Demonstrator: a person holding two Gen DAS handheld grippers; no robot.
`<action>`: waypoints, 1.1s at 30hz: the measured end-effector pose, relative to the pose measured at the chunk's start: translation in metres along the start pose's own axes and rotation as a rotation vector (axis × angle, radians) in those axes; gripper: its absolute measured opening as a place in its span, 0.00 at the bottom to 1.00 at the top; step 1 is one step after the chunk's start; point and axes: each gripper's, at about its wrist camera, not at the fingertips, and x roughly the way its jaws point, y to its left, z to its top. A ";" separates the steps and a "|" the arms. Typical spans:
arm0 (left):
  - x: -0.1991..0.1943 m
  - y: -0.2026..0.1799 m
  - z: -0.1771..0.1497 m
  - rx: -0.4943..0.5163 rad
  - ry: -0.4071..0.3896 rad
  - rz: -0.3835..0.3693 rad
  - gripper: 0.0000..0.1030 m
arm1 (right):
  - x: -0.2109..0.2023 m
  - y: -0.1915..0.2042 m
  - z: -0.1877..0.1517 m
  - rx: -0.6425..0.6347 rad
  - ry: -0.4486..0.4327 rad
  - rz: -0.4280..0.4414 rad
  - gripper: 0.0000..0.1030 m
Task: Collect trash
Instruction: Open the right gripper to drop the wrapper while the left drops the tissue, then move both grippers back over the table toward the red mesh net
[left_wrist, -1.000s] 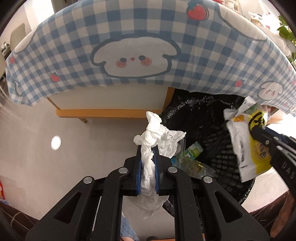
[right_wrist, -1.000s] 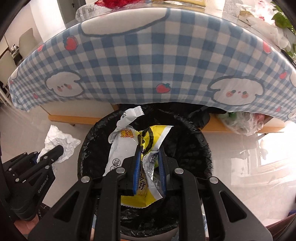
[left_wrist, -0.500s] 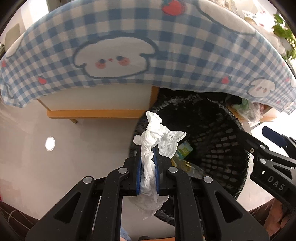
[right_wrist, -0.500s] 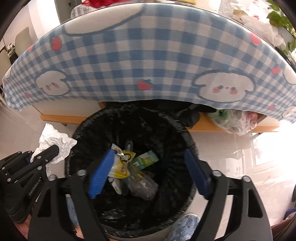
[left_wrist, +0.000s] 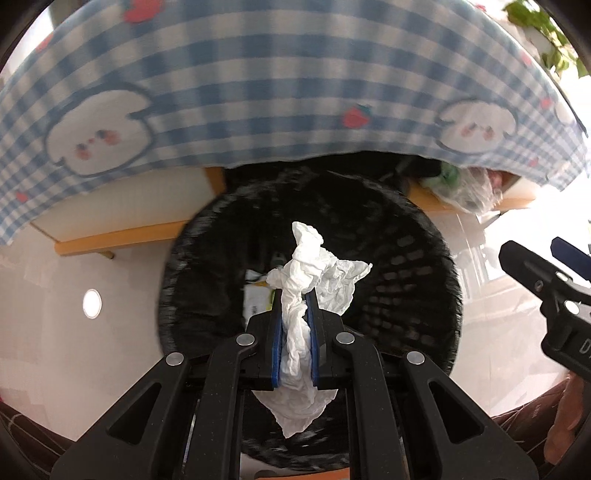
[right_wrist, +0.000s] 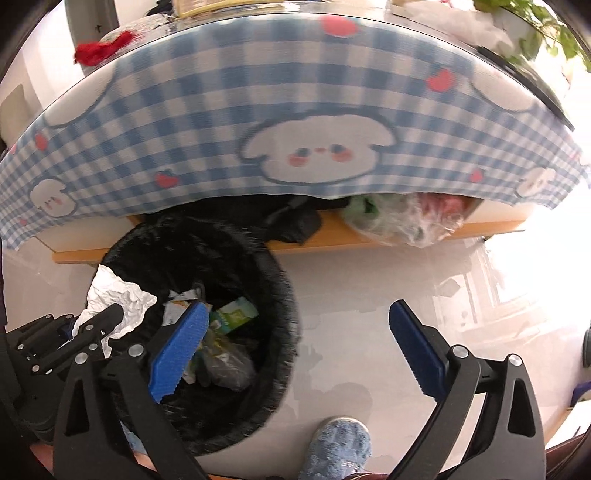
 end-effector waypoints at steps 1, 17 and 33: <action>0.002 -0.004 0.000 0.005 0.006 -0.002 0.10 | 0.000 -0.006 -0.001 0.007 0.002 -0.004 0.92; 0.009 -0.023 0.003 0.037 -0.006 0.029 0.49 | 0.004 -0.027 -0.004 0.061 0.014 -0.004 0.92; -0.034 -0.005 0.013 0.012 -0.094 0.081 0.88 | -0.019 -0.018 0.006 0.059 -0.037 0.035 0.92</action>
